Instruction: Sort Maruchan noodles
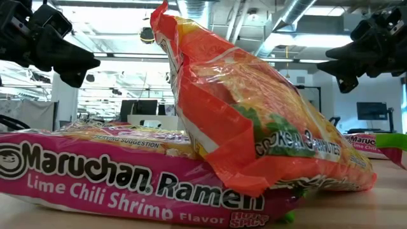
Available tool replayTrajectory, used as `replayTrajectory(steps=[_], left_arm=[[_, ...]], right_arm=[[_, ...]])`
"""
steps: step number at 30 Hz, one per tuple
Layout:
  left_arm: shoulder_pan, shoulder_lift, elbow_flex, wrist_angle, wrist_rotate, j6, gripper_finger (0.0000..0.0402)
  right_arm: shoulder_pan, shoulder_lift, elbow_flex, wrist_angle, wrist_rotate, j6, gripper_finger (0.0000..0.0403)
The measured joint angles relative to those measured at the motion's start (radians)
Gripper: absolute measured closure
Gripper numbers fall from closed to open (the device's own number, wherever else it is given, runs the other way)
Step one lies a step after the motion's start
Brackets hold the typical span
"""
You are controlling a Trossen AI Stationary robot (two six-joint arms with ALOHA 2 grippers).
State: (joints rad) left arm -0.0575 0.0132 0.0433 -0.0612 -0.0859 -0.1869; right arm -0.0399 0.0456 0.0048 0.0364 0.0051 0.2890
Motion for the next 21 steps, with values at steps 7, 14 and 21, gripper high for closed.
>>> replayTrajectory(steps=[7, 14, 21], left_arm=[[0.0, 0.0, 0.0, 0.0, 0.0, 0.0, 0.0313], [0.0, 0.0, 0.0, 0.0, 0.0, 0.0, 0.0313], [0.0, 0.0, 0.0, 0.0, -0.002, 0.022, 0.0313]], right_arm=[[0.0, 0.0, 0.0, 0.0, 0.0, 0.0, 0.0214], [0.0, 0.0, 0.0, 0.0, 0.0, 0.0, 0.0214], [0.0, 0.0, 0.0, 0.0, 0.0, 0.0, 0.0214]])
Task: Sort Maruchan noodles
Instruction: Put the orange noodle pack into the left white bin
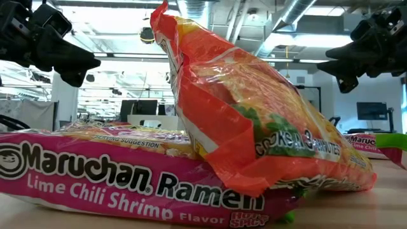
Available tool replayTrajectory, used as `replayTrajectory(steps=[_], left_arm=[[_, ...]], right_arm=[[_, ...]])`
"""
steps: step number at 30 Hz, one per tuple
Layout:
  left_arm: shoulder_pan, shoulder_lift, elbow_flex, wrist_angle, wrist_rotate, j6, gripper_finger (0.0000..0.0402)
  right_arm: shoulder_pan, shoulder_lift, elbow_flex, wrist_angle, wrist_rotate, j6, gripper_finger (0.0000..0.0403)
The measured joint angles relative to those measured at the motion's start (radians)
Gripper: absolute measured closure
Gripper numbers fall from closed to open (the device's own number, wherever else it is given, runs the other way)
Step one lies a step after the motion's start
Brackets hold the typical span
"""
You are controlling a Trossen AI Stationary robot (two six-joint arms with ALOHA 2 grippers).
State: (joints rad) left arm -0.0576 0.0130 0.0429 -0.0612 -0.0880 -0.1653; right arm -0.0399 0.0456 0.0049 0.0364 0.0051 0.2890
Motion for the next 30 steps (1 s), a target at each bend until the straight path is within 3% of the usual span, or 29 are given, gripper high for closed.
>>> replayTrajectory(steps=[14, 30], left_arm=[[0.0, 0.0, 0.0, 0.001, -0.007, -0.032, 0.0313], [0.0, 0.0, 0.0, 0.009, -0.057, -0.519, 0.0313]], right_arm=[[0.0, 0.0, 0.0, 0.0, 0.0, 0.0, 0.0214], [0.0, 0.0, 0.0, 0.0, 0.0, 0.0, 0.0214]])
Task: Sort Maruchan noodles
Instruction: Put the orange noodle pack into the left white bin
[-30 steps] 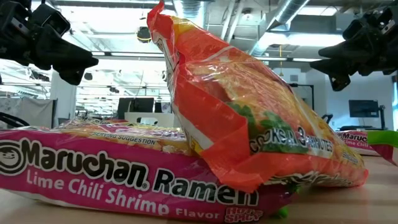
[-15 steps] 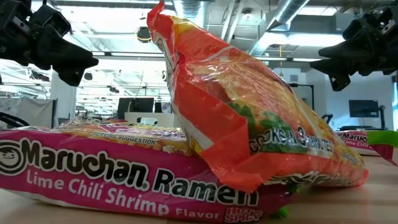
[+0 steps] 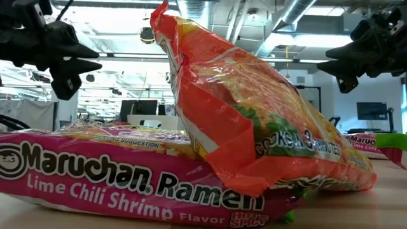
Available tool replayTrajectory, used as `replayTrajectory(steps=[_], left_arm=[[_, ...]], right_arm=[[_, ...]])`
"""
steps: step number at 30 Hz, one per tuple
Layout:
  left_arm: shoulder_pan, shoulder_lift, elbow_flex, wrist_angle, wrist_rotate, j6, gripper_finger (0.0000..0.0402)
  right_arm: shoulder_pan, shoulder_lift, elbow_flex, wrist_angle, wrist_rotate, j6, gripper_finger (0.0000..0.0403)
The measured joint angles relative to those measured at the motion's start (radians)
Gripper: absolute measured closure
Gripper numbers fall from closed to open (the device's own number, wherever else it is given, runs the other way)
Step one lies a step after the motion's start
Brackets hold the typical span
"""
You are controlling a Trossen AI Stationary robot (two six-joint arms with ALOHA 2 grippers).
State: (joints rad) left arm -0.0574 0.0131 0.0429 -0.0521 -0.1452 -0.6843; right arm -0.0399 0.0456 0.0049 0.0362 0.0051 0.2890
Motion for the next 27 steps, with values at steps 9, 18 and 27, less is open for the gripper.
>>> replayTrajectory(steps=[9, 18, 27], left_arm=[[0.0, 0.0, 0.0, 0.001, -0.021, -0.302, 0.0313], [0.0, 0.0, 0.0, 0.009, -0.108, -0.416, 0.0313], [0.0, 0.0, -0.001, 0.034, -0.141, -0.426, 0.0313]], right_arm=[[0.0, 0.0, 0.0, 0.0, 0.0, 0.0, 0.0214], [0.0, 0.0, 0.0, 0.007, 0.0, 0.0, 0.0214], [0.0, 0.0, 0.0, 0.04, 0.0, 0.004, 0.0214]])
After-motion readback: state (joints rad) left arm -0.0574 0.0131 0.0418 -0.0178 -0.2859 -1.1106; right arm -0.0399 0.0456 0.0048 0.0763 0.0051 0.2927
